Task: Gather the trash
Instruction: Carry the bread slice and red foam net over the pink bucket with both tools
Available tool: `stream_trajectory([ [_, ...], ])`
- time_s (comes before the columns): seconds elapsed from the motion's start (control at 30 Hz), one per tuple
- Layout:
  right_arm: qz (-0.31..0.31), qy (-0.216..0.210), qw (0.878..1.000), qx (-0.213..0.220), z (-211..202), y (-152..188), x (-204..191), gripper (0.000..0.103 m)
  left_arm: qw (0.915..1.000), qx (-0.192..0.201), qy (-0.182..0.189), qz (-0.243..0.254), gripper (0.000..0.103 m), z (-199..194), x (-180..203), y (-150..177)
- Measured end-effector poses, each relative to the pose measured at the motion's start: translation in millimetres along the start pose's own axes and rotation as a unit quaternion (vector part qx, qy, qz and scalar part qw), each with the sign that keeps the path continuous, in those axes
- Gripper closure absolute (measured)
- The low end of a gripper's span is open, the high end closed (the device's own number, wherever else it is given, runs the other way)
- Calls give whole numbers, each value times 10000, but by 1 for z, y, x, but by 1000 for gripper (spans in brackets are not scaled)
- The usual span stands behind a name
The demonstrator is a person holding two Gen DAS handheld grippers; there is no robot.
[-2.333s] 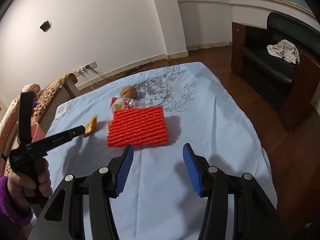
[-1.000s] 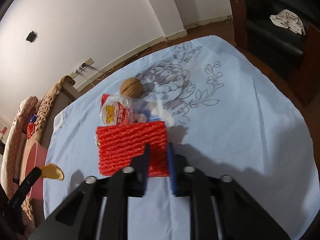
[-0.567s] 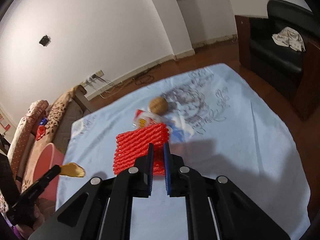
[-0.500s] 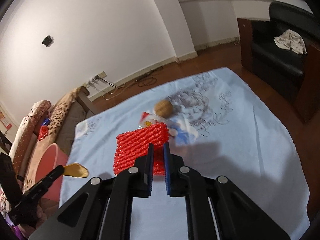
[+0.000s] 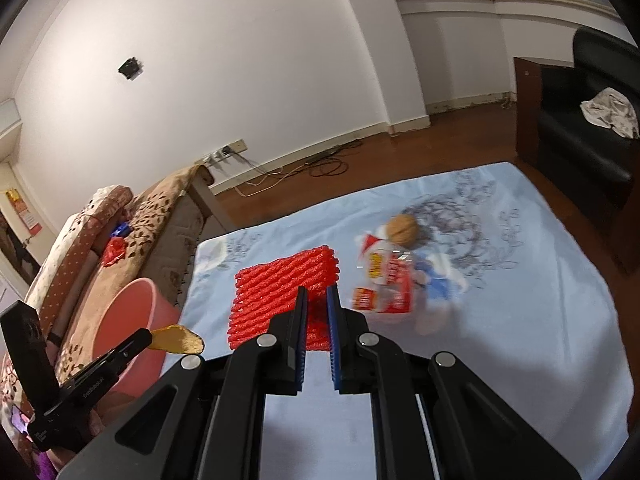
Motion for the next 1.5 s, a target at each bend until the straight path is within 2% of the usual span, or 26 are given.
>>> stream_trajectory([
  [0.4,-504,-480,9975,-122,22,0,-77,94,9977,315,-315,-509,99,-29,-56,-14],
  [0.67,-900,-926,9912,-295,47,8,-141,94,9894,629,-1016,-827,99,-59,-112,-25],
  [0.9,-1467,-1198,9805,-515,75,28,-201,94,9825,574,-1452,-1019,99,-72,-150,-21],
  [1.23,-2184,-1264,9640,-839,112,62,-253,94,9791,364,-1669,-1101,99,-74,-168,-6],
  [1.5,-2295,-1380,9596,-867,113,71,-268,93,9769,437,-1797,-1067,99,-80,-171,-5],
])
Point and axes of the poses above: each gripper's, at about its wrist camera, not at the fingertips, and z roughly the way its jaws point, x to its right, y to its underside, the point moved 4 cm from there along z, roughly the way its jaws point, and after that the axes turned 2 degrees about x, right-handed, at the moved point
